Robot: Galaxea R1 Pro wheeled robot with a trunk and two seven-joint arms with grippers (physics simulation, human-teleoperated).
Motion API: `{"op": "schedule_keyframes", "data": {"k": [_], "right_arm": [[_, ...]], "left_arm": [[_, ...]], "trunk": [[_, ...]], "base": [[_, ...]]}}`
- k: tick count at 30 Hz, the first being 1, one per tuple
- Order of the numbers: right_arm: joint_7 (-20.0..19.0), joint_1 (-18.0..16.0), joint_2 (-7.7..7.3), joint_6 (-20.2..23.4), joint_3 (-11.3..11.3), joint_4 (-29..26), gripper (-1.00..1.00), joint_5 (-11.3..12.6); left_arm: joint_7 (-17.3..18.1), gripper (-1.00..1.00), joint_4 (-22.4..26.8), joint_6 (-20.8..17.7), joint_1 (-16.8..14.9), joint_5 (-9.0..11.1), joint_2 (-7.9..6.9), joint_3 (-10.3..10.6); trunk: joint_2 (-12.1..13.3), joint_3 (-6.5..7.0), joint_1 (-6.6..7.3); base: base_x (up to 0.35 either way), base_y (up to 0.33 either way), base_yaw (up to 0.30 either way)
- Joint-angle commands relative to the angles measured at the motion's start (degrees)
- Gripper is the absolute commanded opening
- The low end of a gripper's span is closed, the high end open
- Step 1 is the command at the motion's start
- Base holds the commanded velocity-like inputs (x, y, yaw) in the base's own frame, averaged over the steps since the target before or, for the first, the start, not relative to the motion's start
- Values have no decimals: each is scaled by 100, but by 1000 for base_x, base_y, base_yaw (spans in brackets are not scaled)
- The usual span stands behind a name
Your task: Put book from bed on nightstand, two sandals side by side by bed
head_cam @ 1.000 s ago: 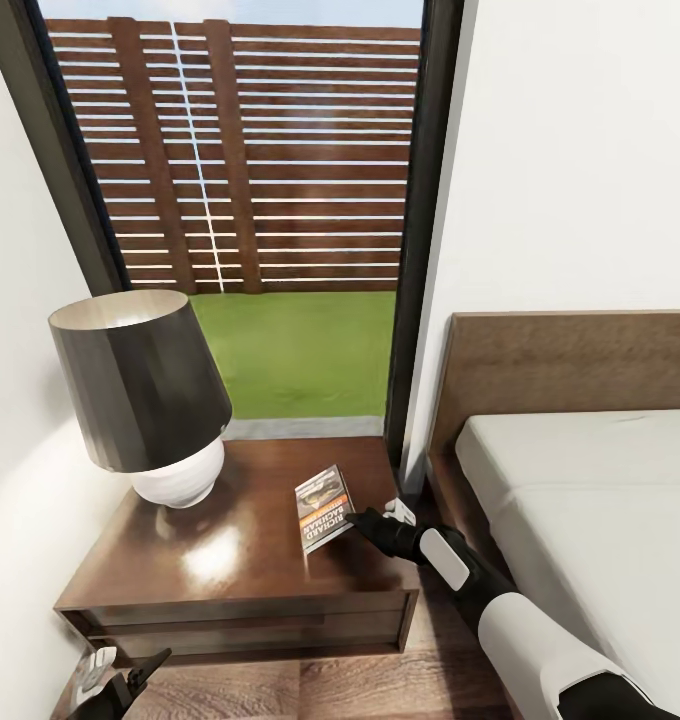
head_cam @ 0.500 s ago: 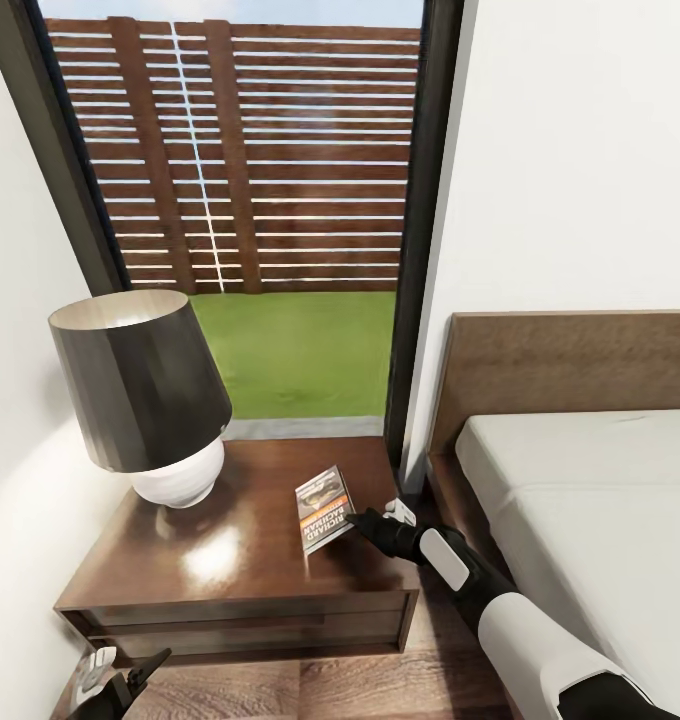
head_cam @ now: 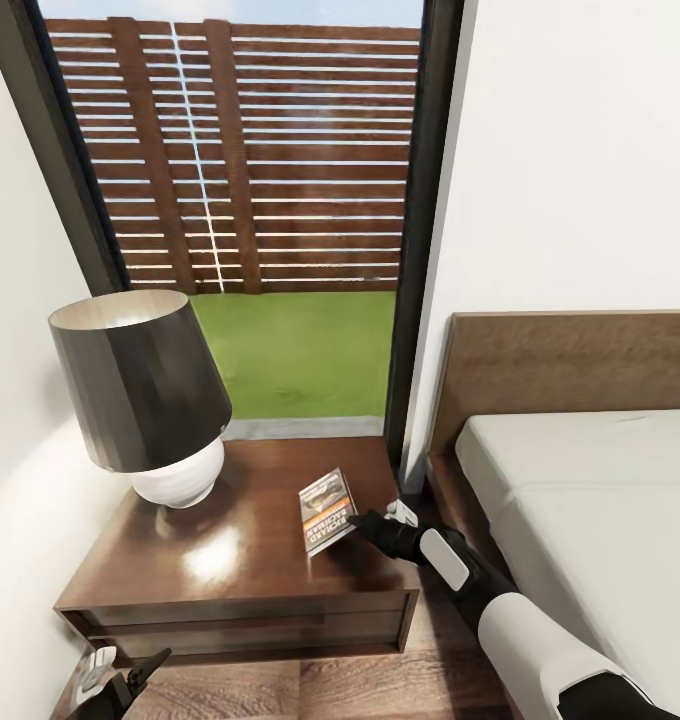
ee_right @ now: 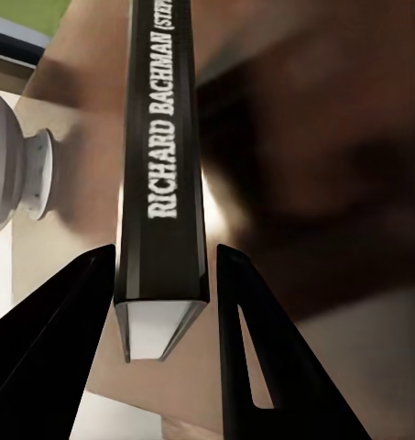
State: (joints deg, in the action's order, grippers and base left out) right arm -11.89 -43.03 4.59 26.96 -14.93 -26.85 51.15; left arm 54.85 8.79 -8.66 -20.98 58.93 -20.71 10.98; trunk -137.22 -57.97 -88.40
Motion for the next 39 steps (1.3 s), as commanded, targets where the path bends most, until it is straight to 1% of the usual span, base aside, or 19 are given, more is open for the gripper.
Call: {"op": "schedule_keyframes", "data": {"k": [1, 22, 31, 39], "right_arm": [[-7, -4, -2, 12, -8, -1, -100, 13], [37, -4, -2, 11, 16, 5, -100, 0], [39, -4, -2, 11, -7, 195, -100, 29], [38, -4, -2, 11, -10, 228, -100, 43]], "left_arm": [[17, 100, 0, -57, -3, 60, -3, 36], [17, 100, 0, -51, -3, 58, -3, 36], [17, 100, 0, -48, -3, 57, -3, 36], [17, 100, 0, -48, -3, 57, -3, 36]], "trunk": [[-2, -5, 1], [-2, -5, 1], [-2, -5, 1], [-2, -5, 1]], "base": [[0, 0, 0], [0, 0, 0], [0, 0, 0], [0, 0, 0]]}}
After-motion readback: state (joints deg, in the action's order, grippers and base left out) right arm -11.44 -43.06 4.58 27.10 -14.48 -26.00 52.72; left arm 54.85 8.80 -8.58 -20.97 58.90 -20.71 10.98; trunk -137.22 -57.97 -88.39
